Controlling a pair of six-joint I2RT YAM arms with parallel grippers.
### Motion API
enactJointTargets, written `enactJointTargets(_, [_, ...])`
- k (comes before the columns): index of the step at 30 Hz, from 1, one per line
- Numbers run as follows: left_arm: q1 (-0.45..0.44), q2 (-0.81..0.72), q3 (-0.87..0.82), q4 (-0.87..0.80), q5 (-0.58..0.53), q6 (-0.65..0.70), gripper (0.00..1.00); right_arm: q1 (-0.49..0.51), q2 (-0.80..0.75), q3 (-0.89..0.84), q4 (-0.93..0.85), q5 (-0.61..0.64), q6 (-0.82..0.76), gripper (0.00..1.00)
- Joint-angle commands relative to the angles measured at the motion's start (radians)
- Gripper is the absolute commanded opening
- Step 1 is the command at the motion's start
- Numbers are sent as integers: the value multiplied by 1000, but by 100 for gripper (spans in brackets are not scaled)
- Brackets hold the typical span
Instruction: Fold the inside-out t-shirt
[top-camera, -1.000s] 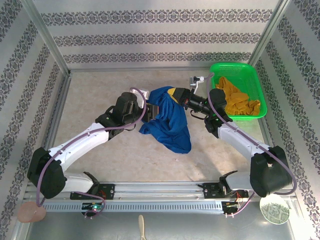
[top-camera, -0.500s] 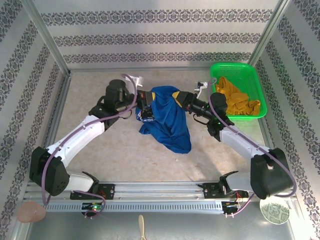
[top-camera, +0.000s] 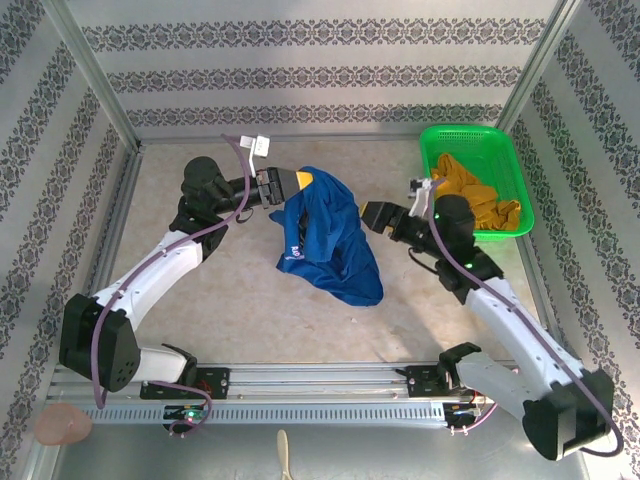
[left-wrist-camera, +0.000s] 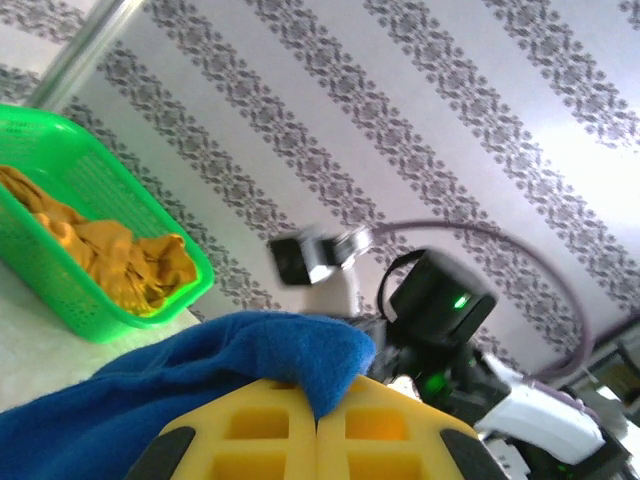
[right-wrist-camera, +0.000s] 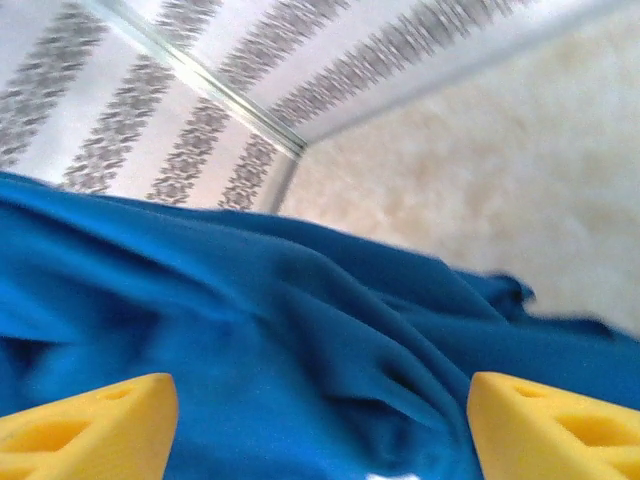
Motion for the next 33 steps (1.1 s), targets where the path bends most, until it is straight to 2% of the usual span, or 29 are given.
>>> enactJointTargets(1, [14,13,1,138,81,-53,0,21,40,104,-156,-38,-224,79])
enactJointTargets(6, [14,32,11,157,98,-71,0,111,123,197,-156,-87,-320,81])
enactJointTargets(10, [13,38,20,156,101,-77,0,175,190,251,-170,-53,-359,81])
enactJointTargets(13, [13,42,20,168,110,-91,0,188,251,276,-149,-16,-354,78])
enactJointTargets(14, [14,42,18,176,115,-95,0,186,272,286,-140,-10,-350,75])
enactJointTargets(16, [15,44,7,199,121,-116,0,180,319,320,-130,-22,-345,56])
enactJointTargets(17, [17,46,1,212,125,-125,0,178,335,335,-126,-36,-344,44])
enactJointTargets(19, [28,49,-18,234,116,-144,0,164,351,364,-123,-93,-334,11])
enactJointTargets(20, [43,48,-30,245,103,-152,0,156,348,370,-126,-114,-332,0])
enactJointTargets(23, [109,34,-61,139,-20,-128,0,131,299,355,-107,-199,-294,0])
enactJointTargets(26, [168,3,-50,-221,-234,1,2,116,223,320,-54,-300,-241,0])
enactJointTargets(27, [177,1,-35,-311,-287,32,9,114,206,308,-39,-323,-228,0])
enactJointTargets(28, [184,8,-22,-368,-312,54,22,114,187,295,-11,-345,-207,0])
enactJointTargets(31, [185,18,-7,-416,-307,56,51,112,151,255,68,-339,-144,0])
enactJointTargets(33, [183,-15,-28,-418,-315,46,57,110,144,225,117,-319,-115,0])
